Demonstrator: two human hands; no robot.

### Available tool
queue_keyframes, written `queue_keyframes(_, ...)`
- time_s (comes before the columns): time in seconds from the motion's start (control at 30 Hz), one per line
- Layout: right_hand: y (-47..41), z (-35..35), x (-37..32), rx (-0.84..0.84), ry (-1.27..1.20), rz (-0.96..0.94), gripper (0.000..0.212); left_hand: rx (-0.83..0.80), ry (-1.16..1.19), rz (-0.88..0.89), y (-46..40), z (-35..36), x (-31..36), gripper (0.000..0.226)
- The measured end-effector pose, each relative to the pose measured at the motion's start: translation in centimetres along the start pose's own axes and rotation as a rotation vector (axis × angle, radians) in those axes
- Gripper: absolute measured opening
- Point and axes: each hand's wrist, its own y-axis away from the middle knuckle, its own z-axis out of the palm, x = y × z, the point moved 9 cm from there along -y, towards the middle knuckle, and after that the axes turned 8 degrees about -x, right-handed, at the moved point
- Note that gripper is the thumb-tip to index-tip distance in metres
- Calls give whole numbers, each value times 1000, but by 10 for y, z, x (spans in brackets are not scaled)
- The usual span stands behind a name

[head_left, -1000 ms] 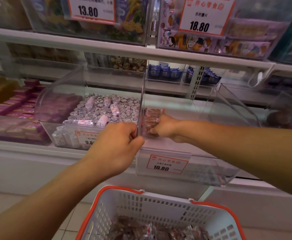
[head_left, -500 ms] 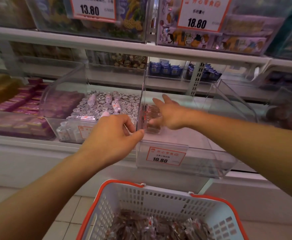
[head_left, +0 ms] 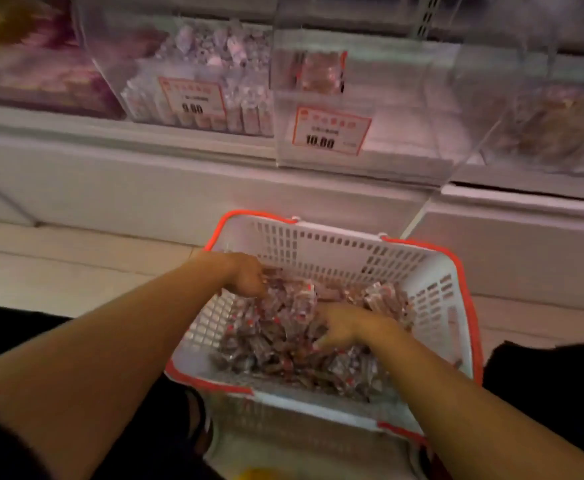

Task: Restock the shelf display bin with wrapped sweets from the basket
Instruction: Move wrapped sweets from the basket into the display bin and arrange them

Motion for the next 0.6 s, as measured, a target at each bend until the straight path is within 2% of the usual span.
queue_keyframes(0.07,-12,62,54,-103,-3,168,86,-70,19,50,-27,58,9,40)
queue_keyframes(0.13,-17,89,87,-60,46,297,112,-167,37,36,-49,111,14,46)
queue_keyframes(0.23,-22,89,91,69,36,337,117,-171,71,-222,-68,162,1,89)
queue_keyframes(0.27,-25,91,91,75,17,335,119,-154,113,-288,-71,171,-1,101)
queue_keyframes(0.33,-30,100,96,26,21,337,122,-114,233,-342,-75,178,-3,112)
queue_keyframes(0.43,-36,106,98,15,108,340,107,-101,186,-324,-79,174,-5,106)
queue_keyframes(0.53,-44,88,81,150,215,252,54,-34,63,-228,-82,159,2,66)
queue_keyframes(0.6,-48,83,74,193,186,184,30,10,85,-190,-84,154,7,48)
